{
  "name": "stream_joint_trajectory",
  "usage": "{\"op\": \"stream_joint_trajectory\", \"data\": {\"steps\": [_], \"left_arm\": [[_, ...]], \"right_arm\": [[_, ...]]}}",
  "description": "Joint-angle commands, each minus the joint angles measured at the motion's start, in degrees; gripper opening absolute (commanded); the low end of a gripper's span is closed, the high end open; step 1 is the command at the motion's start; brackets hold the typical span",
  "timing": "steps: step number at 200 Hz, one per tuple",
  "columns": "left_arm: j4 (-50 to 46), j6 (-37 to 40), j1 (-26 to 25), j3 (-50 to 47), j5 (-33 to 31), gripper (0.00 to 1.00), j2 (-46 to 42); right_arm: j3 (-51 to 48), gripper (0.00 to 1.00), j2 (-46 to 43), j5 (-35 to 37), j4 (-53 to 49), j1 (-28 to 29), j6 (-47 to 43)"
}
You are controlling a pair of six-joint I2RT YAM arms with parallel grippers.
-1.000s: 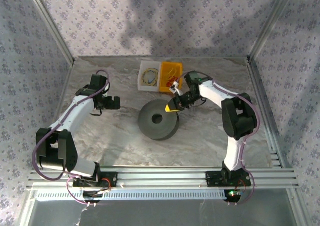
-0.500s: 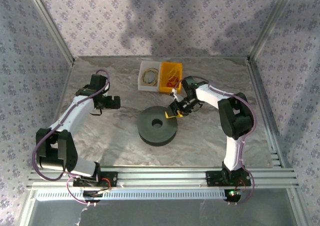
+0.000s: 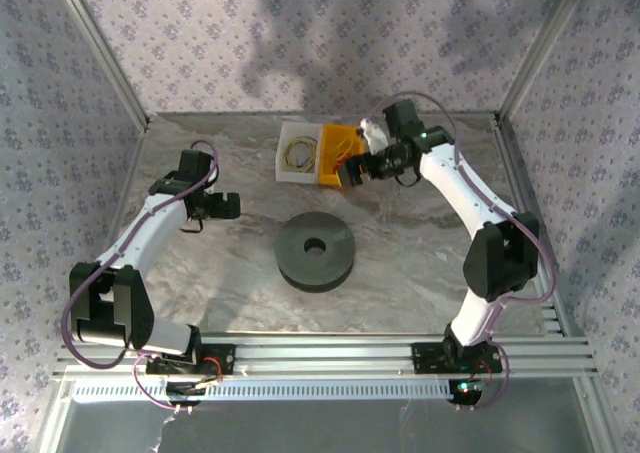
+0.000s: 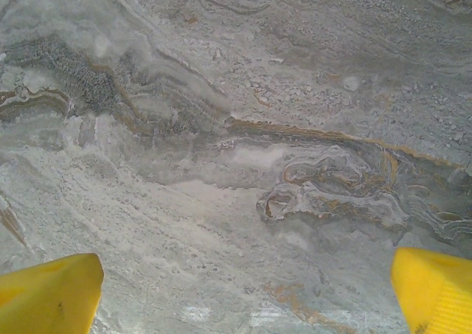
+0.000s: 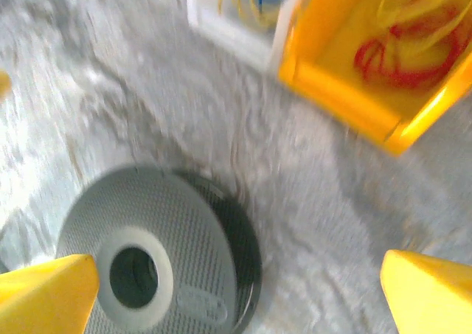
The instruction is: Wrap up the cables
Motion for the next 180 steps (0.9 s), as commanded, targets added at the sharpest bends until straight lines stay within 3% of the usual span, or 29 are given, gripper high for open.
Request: {"op": "stream_joint_trajectory", "data": {"steps": [1,18,39,86,129,180], "left_arm": [[-1.0,0.8,0.1,0.7,0.3,1.00,-1.2],[-2.7,0.8,0.0,1.0,0.6,1.00,-1.3],[-3.2,0.8,0.0,0.8,0.4,1.00,-2.2],[-4.3,0.6,0.0,0.2,-0.2,1.00,-3.3],[-4.6,1.1,0.0,0.1,-0.3,1.00,-2.8],[-4.4,1.4,0.0,-0.2,-0.5,1.00,-2.2]], "right_arm": [[6.1,0.99,4.2,1.8,3.0,-0.3,1.3],[11.4,0.95,9.4,1.5,7.8,-0.3,3.9],[22.2,0.88,18.7,3.3,6.8,0.0,6.1],[39.0,0.73,34.5,14.9,4.7,0.2,12.7],[45.8,0.61,41.6,17.7,4.5,0.1,16.5],[45.5,0.47,44.1,17.0,6.2,1.0,16.6]]}}
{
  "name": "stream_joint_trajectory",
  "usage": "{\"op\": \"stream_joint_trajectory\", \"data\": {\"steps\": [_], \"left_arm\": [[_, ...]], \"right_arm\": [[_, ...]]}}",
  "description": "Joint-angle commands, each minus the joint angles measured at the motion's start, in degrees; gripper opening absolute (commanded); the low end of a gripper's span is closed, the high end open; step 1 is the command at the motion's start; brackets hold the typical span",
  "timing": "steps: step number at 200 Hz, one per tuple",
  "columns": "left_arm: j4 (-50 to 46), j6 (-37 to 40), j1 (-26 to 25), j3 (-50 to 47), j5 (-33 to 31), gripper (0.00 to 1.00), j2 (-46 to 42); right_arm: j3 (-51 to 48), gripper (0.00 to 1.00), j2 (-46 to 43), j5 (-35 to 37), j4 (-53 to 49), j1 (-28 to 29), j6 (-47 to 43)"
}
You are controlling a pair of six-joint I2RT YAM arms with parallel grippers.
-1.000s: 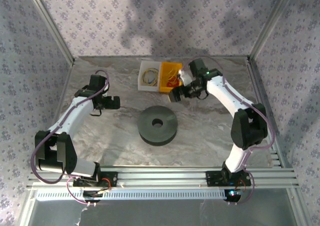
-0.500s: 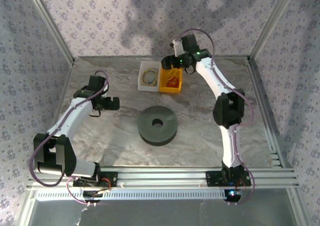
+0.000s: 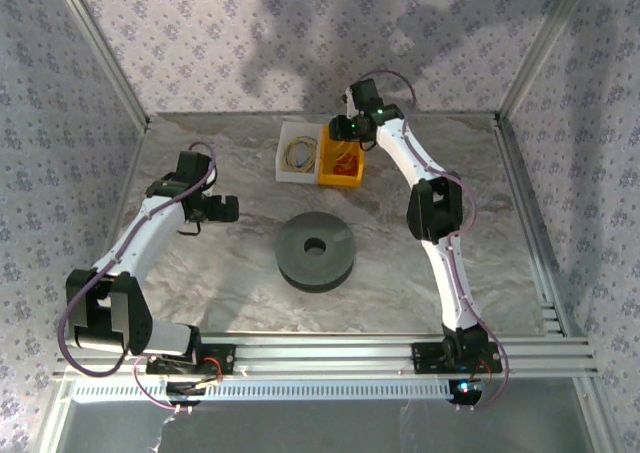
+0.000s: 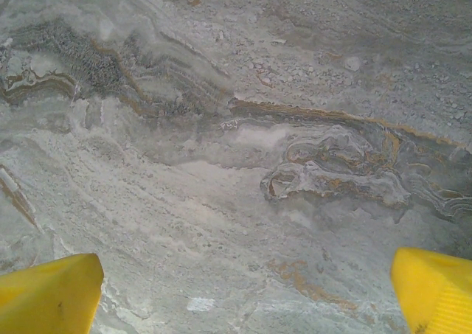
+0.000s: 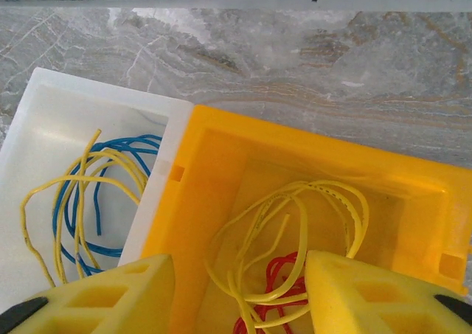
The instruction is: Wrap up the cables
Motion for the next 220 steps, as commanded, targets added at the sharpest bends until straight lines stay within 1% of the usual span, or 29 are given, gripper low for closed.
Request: {"op": "stream_joint_trajectory", "data": {"steps": [1,12,27,56,70,124,130,144,158,220], "left_arm": [[-1.3,0.8,0.0,-0.3,-0.5,1.00,-0.4],[-1.3,0.7,0.0,-0.5,-0.4,1.00,-0.4],[-1.3,0.7,0.0,-0.7,-0.4,1.00,-0.5],[-1.7,0.8,0.0,-0.6,-0.5,1.00,-0.9],[-1.7,1.0,-0.1,-0.6,-0.5,1.00,-0.9],[-2.1,1.1,0.0,-0.4,-0.3,1.00,-0.8],[-2.1,1.1,0.0,-0.5,-0.3,1.00,-0.9],[-2.2,1.1,0.0,-0.5,-0.4,1.00,-0.9],[-2.2,1.1,0.0,-0.5,-0.3,1.00,-1.0],[-2.4,1.5,0.0,-0.4,-0.5,1.00,-1.0]], "right_arm": [[1.6,0.46,1.6,1.4,0.3,0.9,0.5],[1.4,0.44,1.4,2.2,0.3,1.4,0.1],[0.4,0.43,0.5,3.6,0.3,1.9,-0.3],[-6.3,0.42,-3.5,6.3,3.9,3.0,-0.6],[-8.1,0.41,-4.5,7.3,4.0,3.4,-0.8],[-9.3,0.41,-4.3,8.6,4.0,3.6,-0.7],[-9.4,0.40,-4.2,8.8,5.5,3.6,-0.8],[-9.4,0.35,-4.0,9.4,5.9,3.6,-0.7],[-9.3,0.33,-3.8,9.6,6.3,3.5,-0.6],[-8.2,0.12,-2.7,10.2,7.5,3.1,0.0]]}}
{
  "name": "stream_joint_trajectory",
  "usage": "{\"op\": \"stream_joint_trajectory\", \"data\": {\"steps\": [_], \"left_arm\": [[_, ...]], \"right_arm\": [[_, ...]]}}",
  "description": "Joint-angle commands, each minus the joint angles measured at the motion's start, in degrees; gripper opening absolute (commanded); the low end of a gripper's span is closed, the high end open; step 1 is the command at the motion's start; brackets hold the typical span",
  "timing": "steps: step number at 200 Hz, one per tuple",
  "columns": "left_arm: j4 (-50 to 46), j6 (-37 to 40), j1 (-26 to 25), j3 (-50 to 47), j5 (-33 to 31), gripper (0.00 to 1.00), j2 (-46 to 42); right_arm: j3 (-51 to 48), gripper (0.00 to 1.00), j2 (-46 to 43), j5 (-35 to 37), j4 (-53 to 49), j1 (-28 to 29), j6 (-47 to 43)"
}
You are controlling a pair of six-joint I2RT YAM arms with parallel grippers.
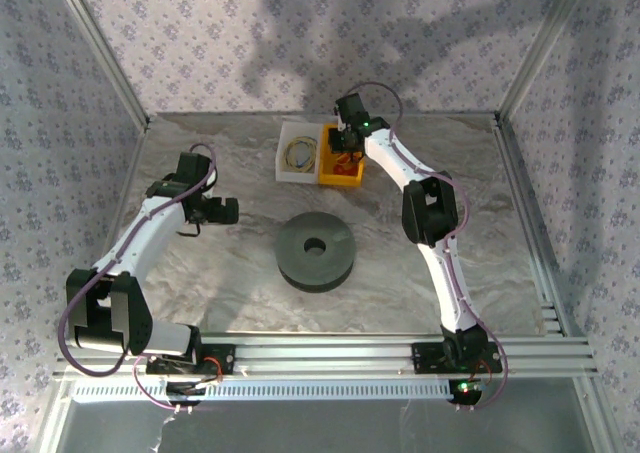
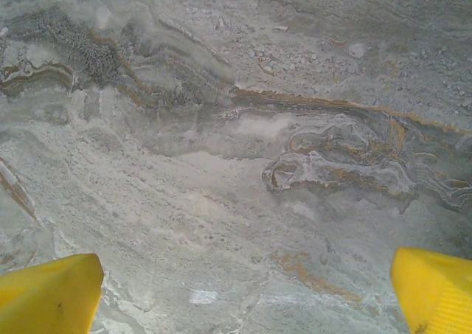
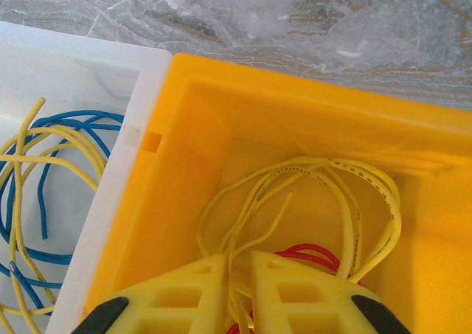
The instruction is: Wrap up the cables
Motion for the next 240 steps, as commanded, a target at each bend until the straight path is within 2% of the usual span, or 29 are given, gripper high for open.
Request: {"op": "stream_joint_trajectory", "data": {"steps": [1,32,128,166,194,212,240], "left_arm": [[-1.5,1.0,0.0,-0.1,-0.5,1.00,-1.0],[-1.5,1.0,0.0,-0.2,-0.5,1.00,-1.0],[-0.2,0.5,0.0,-0.4,0.2,1.00,-2.1],[0.6,0.4,0.0,-1.0,1.3,1.00,-3.4],[1.1,0.4,0.0,-1.0,2.4,1.00,-4.6],[2.1,1.1,0.0,-0.6,5.8,1.00,-5.7],[8.3,0.8,0.0,-0.2,22.4,1.00,-8.2]], "right_arm": [[1.0,0.12,-1.0,1.2,0.7,-0.3,0.0],[1.6,0.00,-1.1,0.5,0.7,-0.7,0.4],[8.4,0.00,-8.1,-8.1,-2.3,-1.0,-1.5],[6.0,0.00,-12.8,-8.5,-4.0,-0.9,-2.2],[2.1,0.00,-17.6,-11.4,-3.9,-1.0,-1.9],[-1.8,0.00,-21.8,-15.5,-1.5,-1.5,1.0],[-14.5,0.00,-30.6,-26.8,10.4,-2.9,9.0]]}}
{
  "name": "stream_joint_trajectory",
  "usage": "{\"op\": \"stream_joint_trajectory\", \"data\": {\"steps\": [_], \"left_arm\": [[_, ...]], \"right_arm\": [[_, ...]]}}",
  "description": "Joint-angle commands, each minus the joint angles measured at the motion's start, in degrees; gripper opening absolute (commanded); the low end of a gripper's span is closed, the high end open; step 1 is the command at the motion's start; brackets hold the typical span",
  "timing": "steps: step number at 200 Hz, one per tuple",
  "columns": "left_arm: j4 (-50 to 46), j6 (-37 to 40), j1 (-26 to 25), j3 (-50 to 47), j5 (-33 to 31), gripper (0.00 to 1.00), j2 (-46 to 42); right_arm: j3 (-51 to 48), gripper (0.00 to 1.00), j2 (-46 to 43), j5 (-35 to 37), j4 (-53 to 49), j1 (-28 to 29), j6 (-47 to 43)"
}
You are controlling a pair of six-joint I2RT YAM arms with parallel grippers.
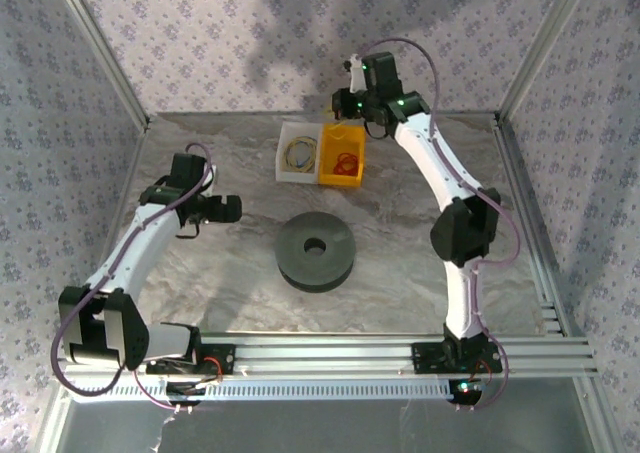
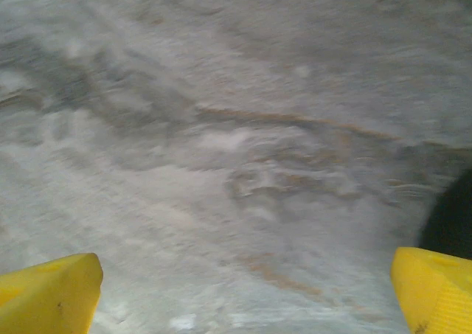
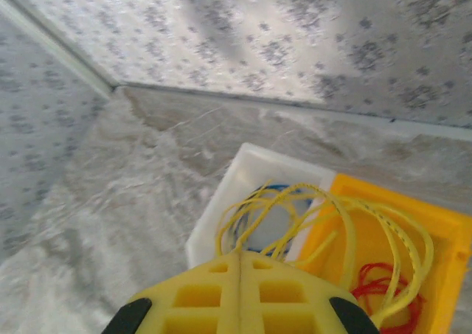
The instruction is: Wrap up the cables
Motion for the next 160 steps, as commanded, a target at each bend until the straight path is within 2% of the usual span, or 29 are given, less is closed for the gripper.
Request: {"op": "stream_joint_trajectory", "data": {"steps": [1,31,50,80,117,160], "left_arm": [[6.3,0.1,0.0,0.7,15.2,1.00,-3.4],[16.7,-3.3,-0.2,0.4,31.7,1.00,-5.4],[22.5,-5.2,-1.3,0.3,36.8,1.00,-5.7],[31.8,-9.2,-3.4,-1.3,40.4,0.99,-5.0],[48.8,-20.6,-4.5,-4.4,43.3,0.97,-2.4],[53.4,-23.3,-6.7,-2.6,41.5,0.91,0.3]], "right_arm": [[-8.3,0.00,-7.3,-11.4,9.8,-1.5,7.5],[-21.8,0.00,-15.0,-18.8,23.2,-2.4,17.7],[-27.9,0.00,-18.3,-20.6,30.2,-2.4,24.0],[-34.4,0.00,-21.5,-20.0,39.6,-1.6,31.8],[-39.4,0.00,-23.3,-16.2,49.3,1.2,39.0],[-41.4,0.00,-24.4,-11.3,53.0,4.3,41.2]]}}
